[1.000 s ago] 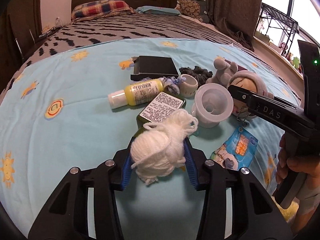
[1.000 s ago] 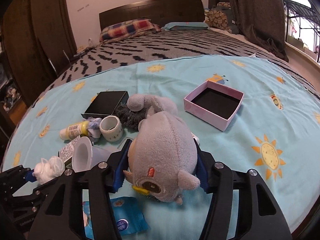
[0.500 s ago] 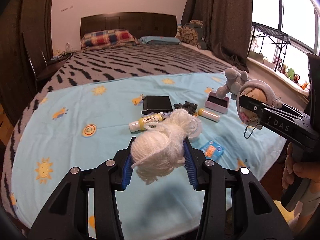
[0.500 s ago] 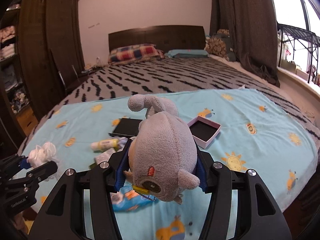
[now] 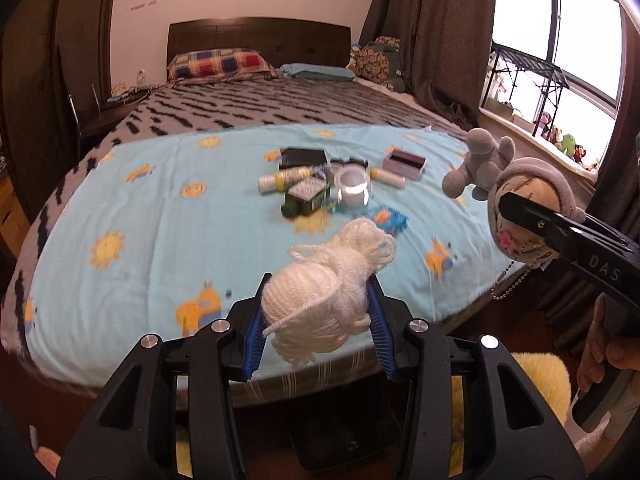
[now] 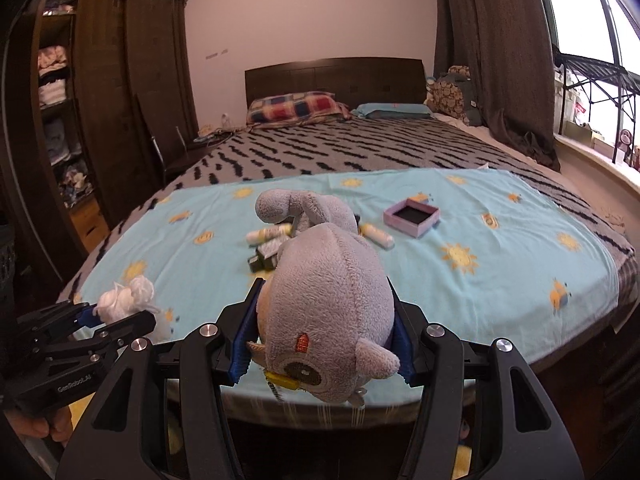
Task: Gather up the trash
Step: 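Lower both tools beside the bed and release yarn and plush into the bin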
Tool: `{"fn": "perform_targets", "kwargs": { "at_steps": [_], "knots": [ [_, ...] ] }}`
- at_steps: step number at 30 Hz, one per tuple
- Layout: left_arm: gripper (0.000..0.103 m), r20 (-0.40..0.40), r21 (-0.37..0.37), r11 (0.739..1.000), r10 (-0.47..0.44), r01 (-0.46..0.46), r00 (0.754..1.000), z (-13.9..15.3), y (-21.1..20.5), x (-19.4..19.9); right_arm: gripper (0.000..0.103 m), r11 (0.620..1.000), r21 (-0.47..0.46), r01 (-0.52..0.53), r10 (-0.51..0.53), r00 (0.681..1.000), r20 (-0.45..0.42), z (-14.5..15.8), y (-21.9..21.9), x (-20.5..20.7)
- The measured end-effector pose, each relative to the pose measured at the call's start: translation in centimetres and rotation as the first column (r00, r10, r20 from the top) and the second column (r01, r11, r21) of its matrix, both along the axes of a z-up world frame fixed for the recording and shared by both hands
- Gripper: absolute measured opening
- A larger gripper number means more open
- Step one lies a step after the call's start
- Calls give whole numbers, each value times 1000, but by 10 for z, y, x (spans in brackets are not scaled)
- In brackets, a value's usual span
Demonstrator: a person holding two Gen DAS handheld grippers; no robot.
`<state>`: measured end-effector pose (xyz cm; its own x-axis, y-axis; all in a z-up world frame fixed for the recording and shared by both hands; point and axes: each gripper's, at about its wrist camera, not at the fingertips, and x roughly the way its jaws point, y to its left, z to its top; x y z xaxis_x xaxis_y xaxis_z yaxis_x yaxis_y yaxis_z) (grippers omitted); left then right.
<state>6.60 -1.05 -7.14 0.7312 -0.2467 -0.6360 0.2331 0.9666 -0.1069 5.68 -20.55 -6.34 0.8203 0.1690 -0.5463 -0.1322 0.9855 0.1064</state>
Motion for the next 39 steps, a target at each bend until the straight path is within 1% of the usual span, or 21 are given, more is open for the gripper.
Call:
{"fn": "perform_targets", "kwargs": {
  "at_steps": [4,7,11,15,17,18,21,22,26,28,31,35,36,39],
  "knots": [
    [42,-52,12,1000,-1,2,999,-28,2,-18,56,1000,2,-10,10,998,-58,-25,4,-16],
    [42,-95,22,1000,-7,9,995,-51,1,-29,56,1000,8,-16,17,992,-128,-53,9,-25],
    [42,-144,38,999,-5,11,990,-80,-2,-39,56,1000,6,-16,17,975,-221,-94,15,-31],
    [42,-221,45,999,1,9,975,-117,-2,-42,56,999,27,-23,31,945,-325,-135,19,-30],
    [42,-257,42,999,0,11,966,-135,-3,-43,56,999,31,-25,35,932,-361,-151,23,-30],
    [42,-286,37,999,-4,15,958,-147,-3,-42,56,999,37,-26,38,922,-385,-161,25,-29],
    [42,-344,33,999,-10,23,939,-172,-4,-37,56,999,45,-23,40,899,-436,-183,27,-25],
    [42,-363,31,999,-13,27,932,-181,-4,-35,56,999,46,-23,41,886,-462,-194,29,-22],
    [42,-420,35,999,-22,41,907,-210,-8,-25,56,998,57,-11,40,847,-530,-223,29,-14],
    [42,-443,35,998,-34,55,896,-222,-11,-21,57,998,64,-3,38,830,-557,-235,30,-10],
    [42,-472,36,997,-47,72,880,-234,-17,-15,57,998,66,4,35,813,-582,-246,31,-4],
    [44,-496,31,996,-54,80,866,-244,-20,-13,59,998,63,2,36,801,-598,-253,35,5],
    [45,-502,32,996,-52,79,863,-245,-21,-11,59,998,62,0,37,800,-598,-253,36,7],
    [57,-507,37,997,-41,69,861,-246,-22,-8,61,998,68,-2,42,801,-597,-253,37,10]
  ]
}}
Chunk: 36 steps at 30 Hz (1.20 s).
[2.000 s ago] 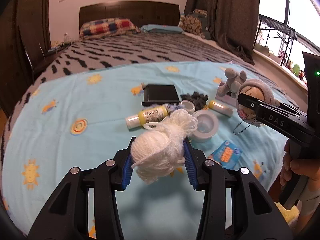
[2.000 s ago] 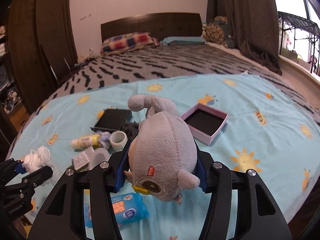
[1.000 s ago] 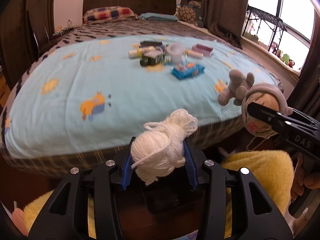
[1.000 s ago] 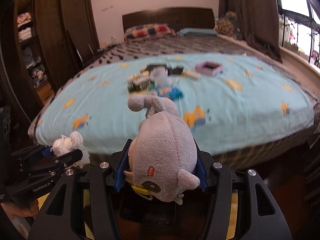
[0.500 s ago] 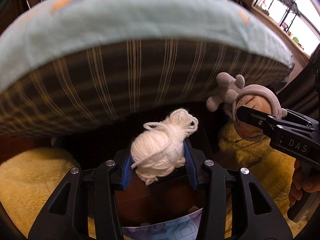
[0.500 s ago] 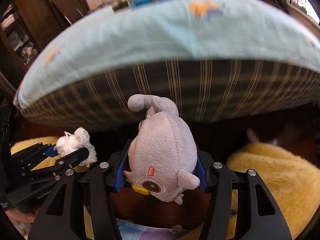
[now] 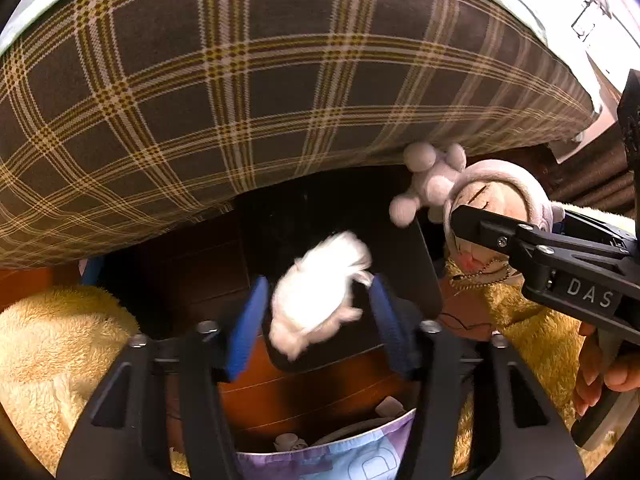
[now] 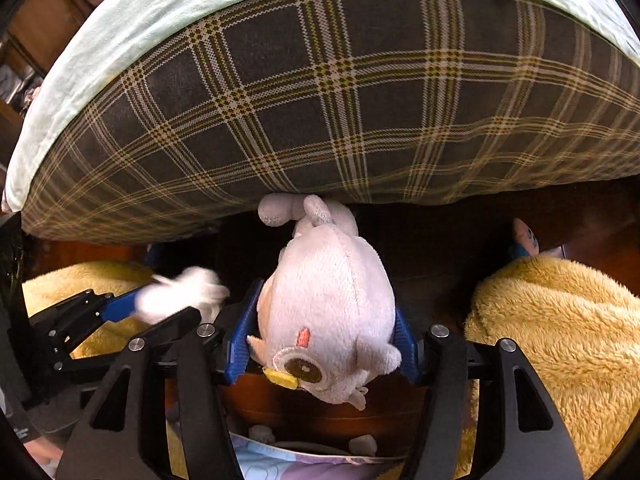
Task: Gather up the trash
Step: 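Lower both tools beside the bed and release yarn and plush into the bin, then grasp the green bottle with the left tool while the right tool grasps the blue wipe pack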
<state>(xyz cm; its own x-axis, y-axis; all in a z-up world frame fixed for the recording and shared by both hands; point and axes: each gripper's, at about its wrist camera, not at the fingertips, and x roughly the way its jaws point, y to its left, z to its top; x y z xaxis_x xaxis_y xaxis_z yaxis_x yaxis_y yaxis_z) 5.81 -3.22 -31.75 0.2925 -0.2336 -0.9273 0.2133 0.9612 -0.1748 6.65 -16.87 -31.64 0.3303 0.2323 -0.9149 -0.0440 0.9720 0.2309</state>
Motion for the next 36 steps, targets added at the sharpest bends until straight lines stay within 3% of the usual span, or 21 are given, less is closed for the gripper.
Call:
{"fn": "perform_targets", "kwargs": {
  "at_steps": [5,10,19,24,28,30,33,36],
  "knots": [
    [62,1,9,1000,14,-14,1000,5,5,1,66,1000,-2,10,-10,1000,24,17,1,3],
    [67,42,12,1000,24,-25,999,24,12,1,68,999,3,37,-37,994,102,48,-9,3],
    [82,239,30,999,31,-39,970,110,22,0,84,999,-18,50,-41,937,348,146,-19,7],
    [85,319,40,997,43,-59,947,146,32,15,85,998,53,31,-49,922,384,175,-22,32],
    [85,364,69,995,37,-66,931,167,34,31,80,1000,27,12,-22,915,402,185,-12,58],
    [85,380,75,995,37,-70,924,175,34,40,68,999,48,1,-20,922,387,181,-14,69],
    [85,405,76,994,38,-75,914,181,35,52,60,998,61,1,-24,931,363,174,-9,86],
    [85,422,76,994,36,-75,906,185,33,64,59,995,100,12,-45,942,332,165,-7,99]
  ]
}}
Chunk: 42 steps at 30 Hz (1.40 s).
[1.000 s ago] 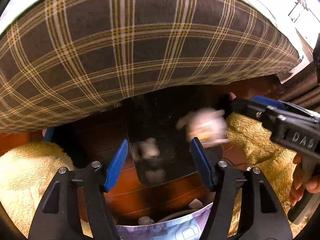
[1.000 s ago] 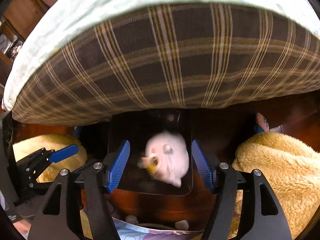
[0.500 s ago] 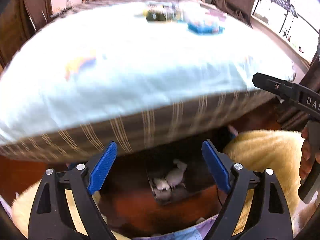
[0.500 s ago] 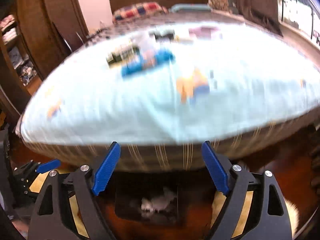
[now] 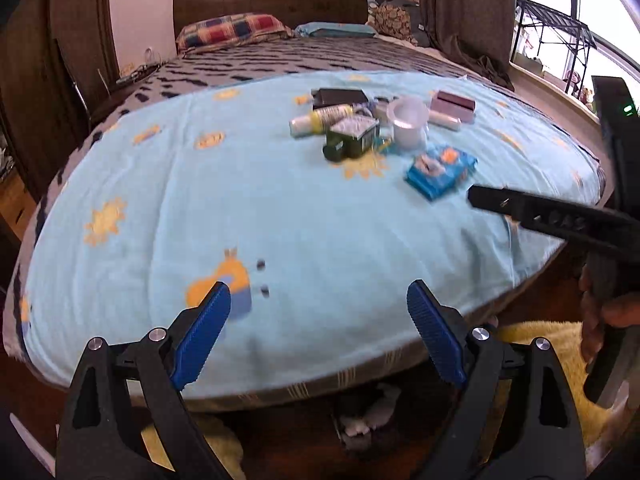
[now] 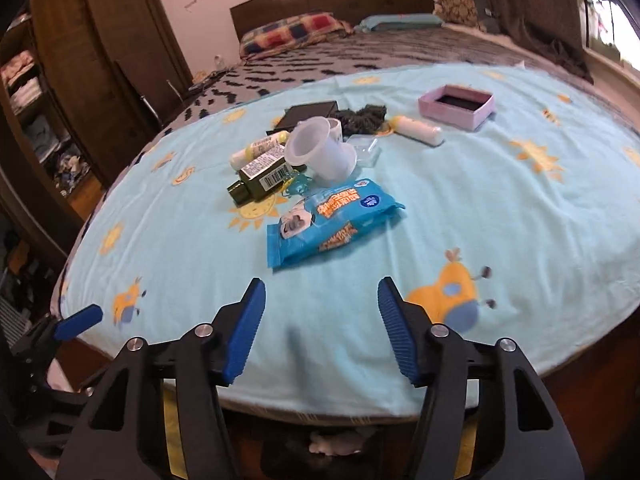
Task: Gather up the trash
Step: 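Grasp the green bottle with the left tool while the right tool grasps the blue wipe pack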
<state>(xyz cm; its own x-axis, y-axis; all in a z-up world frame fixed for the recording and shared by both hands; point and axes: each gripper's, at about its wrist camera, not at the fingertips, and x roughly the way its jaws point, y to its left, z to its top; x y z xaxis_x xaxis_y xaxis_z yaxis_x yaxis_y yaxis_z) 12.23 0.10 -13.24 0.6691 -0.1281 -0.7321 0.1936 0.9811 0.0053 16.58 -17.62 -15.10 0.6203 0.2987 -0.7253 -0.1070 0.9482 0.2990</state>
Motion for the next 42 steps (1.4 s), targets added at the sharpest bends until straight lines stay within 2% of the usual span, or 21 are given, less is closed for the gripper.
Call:
{"fn": "perform_targets", "kwargs": {
  "at_steps": [11,18,27,32,37,40,42],
  "knots": [
    [85,25,13,1000,-20,19,1000,6,-5,36,59,998,44,42,-41,998,-37,-14,0,44],
    [85,11,8,1000,-28,28,1000,-2,-11,62,59,999,-3,35,-35,999,-12,-17,9,71],
    [85,-14,1,1000,-24,24,1000,-16,-14,93,59,998,33,52,-51,998,-29,-23,3,113],
    [85,-14,-12,999,-41,41,999,-17,-19,113,60,994,85,62,-57,997,-52,-23,-6,126],
    [85,-13,-43,997,-64,64,998,-15,-25,138,60,998,34,50,-49,998,-37,-23,-1,135],
    [84,-17,-37,996,-81,80,997,-15,-30,152,54,999,-21,33,-33,999,-14,-22,3,137],
    [84,-23,-34,995,-94,93,995,-17,-33,160,34,999,-22,25,-25,1000,-11,-22,0,138]
  ]
}}
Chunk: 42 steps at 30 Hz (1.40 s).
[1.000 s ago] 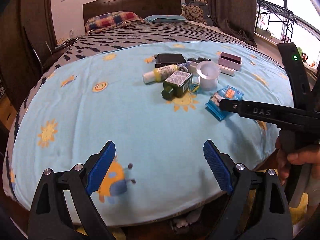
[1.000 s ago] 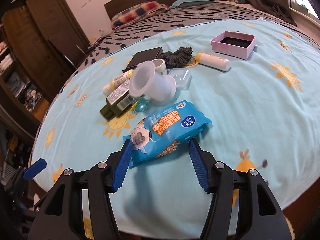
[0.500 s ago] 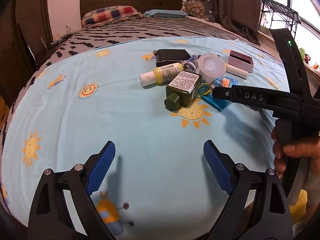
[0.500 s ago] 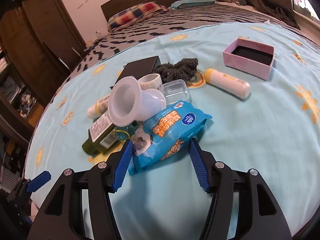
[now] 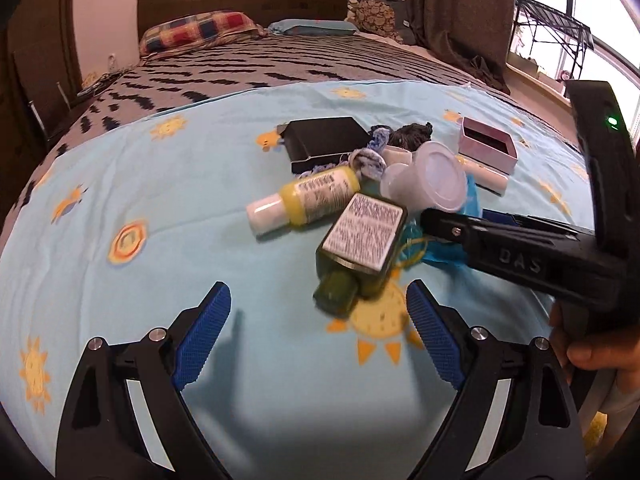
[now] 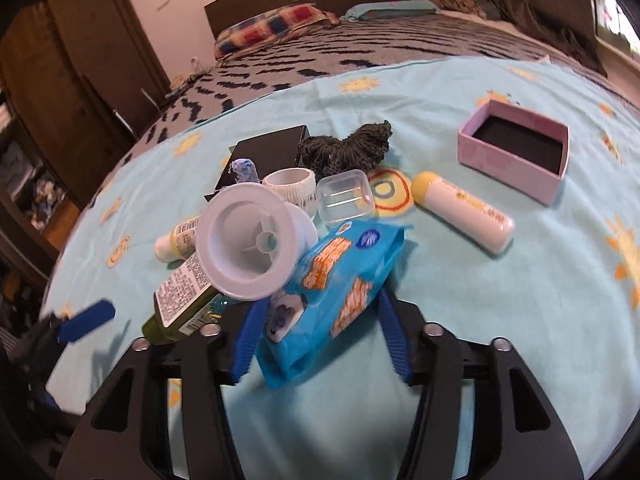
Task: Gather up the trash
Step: 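Grasp the green bottle with the left tool while the right tool grasps the blue wipe pack, then lower both tools to the bin and release the bottle and wipe pack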
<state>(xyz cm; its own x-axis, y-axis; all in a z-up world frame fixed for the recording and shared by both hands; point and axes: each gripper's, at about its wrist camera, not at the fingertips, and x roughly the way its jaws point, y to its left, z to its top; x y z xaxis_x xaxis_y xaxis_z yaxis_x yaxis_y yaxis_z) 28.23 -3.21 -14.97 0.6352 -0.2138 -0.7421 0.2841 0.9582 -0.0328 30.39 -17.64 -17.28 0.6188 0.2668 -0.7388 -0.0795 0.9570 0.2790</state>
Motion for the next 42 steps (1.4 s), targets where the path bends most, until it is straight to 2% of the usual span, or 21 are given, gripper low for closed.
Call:
{"fn": "perform_targets", "kwargs": {
  "at_steps": [6,8,11,17,23,34,42],
  "knots": [
    [69,-21,7,999,-51,51,998,-7,-11,23,16,1000,2,6,-6,1000,11,3,-14,-2],
    [62,-28,-1,997,-77,77,997,-8,-16,26,16,1000,-2,9,-9,1000,17,4,-18,-5],
    [45,-32,-2,994,-111,111,993,-9,-23,28,16,1000,-8,17,-17,1000,21,5,-24,-9],
    [44,-19,16,995,-102,102,995,-9,-23,21,16,999,-31,22,-21,999,32,10,-29,-22],
    [44,-27,19,998,-64,65,998,-6,-10,-3,16,999,-38,17,-16,999,28,13,-29,-43],
    [44,-23,-8,1000,-17,17,1000,5,9,-79,15,999,-39,-11,12,999,38,25,-23,-113],
    [44,5,-33,999,-9,9,1000,16,10,-152,15,999,-47,-25,28,998,54,32,-20,-172]
  ]
}}
